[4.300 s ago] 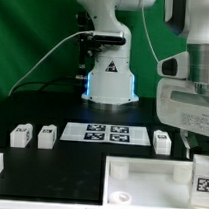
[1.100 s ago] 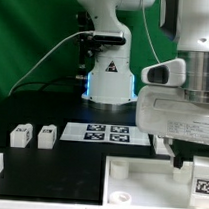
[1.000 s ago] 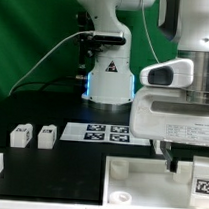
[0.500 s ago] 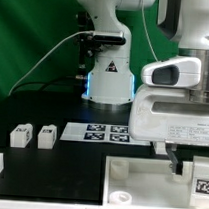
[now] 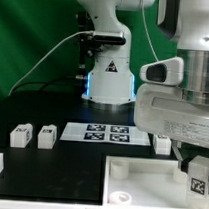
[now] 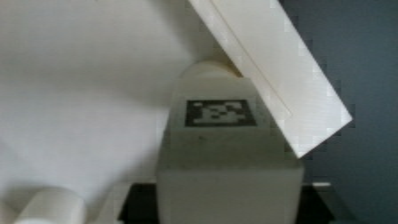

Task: Assemble one leg

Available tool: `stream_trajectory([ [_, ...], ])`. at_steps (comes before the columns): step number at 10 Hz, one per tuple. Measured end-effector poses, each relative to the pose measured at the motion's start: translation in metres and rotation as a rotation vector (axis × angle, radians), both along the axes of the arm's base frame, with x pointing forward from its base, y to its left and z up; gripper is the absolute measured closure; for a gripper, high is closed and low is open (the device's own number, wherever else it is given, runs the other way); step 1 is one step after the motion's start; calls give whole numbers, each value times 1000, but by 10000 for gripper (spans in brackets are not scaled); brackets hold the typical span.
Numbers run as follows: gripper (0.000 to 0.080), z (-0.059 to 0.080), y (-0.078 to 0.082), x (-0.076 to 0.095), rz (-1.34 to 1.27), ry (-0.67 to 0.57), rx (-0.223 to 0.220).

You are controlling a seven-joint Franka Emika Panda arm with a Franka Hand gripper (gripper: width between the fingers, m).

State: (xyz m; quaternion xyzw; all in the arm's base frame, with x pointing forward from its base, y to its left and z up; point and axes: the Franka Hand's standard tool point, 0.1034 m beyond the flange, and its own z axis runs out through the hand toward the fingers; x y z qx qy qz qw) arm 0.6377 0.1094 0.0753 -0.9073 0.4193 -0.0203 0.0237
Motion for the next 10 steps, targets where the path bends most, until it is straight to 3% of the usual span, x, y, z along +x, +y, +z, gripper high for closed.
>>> stream_trajectory([
  [2, 508, -1, -1, -3, -428, 25, 22],
  [5, 506, -1, 2, -7, -799, 39, 75],
  [8, 478, -1, 3, -8, -794, 38, 71],
  [9, 302, -1, 3, -7, -734, 34, 69],
  [10, 302, 2, 8, -4, -635, 11, 72],
])
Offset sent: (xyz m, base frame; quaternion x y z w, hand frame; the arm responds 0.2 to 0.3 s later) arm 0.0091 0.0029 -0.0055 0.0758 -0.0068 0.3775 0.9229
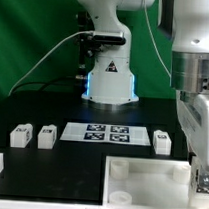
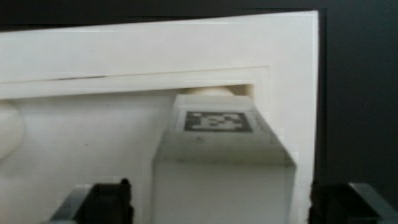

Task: Assemble one leg

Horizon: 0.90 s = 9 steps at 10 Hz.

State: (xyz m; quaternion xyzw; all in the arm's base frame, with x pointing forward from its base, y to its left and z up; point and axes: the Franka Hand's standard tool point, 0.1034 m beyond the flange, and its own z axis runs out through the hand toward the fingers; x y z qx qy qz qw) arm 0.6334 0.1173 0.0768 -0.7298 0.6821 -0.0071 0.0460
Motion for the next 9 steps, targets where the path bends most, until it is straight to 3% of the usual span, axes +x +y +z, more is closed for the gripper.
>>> stream_trajectory([
  [1, 183, 2, 5, 1, 125, -14, -8],
  [2, 159, 3, 5, 2, 284, -28, -20],
  [6, 150, 2, 3, 2, 633, -46, -50],
  [9, 150, 3, -2, 4, 1149, -80, -104],
])
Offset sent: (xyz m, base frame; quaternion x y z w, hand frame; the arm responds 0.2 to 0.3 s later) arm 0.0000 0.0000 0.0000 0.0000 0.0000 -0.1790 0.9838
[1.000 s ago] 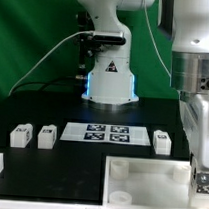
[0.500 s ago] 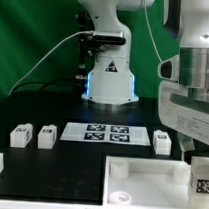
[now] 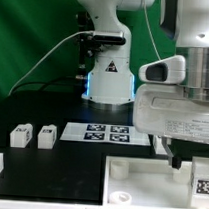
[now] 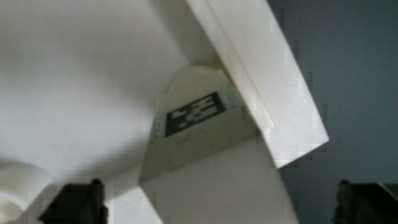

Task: Assemble one leg

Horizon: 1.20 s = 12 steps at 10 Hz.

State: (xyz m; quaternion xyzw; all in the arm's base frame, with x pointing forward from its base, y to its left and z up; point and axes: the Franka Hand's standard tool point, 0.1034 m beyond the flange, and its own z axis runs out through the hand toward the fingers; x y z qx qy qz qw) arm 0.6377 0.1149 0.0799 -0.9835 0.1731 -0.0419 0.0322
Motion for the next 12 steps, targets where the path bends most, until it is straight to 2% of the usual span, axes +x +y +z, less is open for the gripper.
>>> stream_trajectory([
  [2, 150, 1, -1, 0, 232, -11, -31],
  [4, 150, 0, -1, 0, 198, -9, -28],
  [6, 408, 0, -1, 0, 133, -6, -22],
  [7, 408, 0, 0, 0, 45, -2, -11],
  [8, 509, -1, -1, 0, -118, 7, 4],
  [9, 509, -1, -2, 0, -167, 9, 7],
  [12, 509, -2, -8, 0, -726, 72, 48],
])
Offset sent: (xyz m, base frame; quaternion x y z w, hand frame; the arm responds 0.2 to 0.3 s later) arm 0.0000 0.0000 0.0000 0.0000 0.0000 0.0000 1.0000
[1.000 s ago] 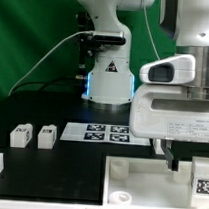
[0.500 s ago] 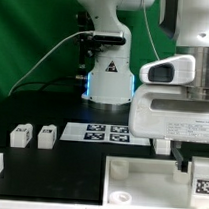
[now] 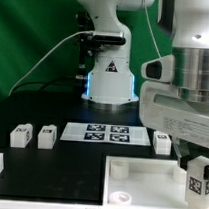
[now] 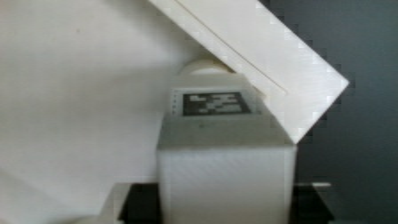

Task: Assemble one leg

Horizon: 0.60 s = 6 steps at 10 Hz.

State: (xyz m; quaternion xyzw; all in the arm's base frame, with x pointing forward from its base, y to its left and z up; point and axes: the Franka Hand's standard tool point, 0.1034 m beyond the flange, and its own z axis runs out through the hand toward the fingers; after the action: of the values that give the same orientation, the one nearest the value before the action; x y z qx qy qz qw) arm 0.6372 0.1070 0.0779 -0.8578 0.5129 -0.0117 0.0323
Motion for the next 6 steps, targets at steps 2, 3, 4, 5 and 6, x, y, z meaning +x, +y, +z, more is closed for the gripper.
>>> stream_trajectory([
  [2, 509, 0, 3, -5, -405, 15, 52],
  [3, 509, 0, 4, -7, -547, 15, 70],
  [4, 508, 0, 4, -7, -665, 24, 73],
  [5, 508, 0, 4, -8, -749, 30, 74],
  [6, 508, 0, 4, -8, -742, 29, 72],
])
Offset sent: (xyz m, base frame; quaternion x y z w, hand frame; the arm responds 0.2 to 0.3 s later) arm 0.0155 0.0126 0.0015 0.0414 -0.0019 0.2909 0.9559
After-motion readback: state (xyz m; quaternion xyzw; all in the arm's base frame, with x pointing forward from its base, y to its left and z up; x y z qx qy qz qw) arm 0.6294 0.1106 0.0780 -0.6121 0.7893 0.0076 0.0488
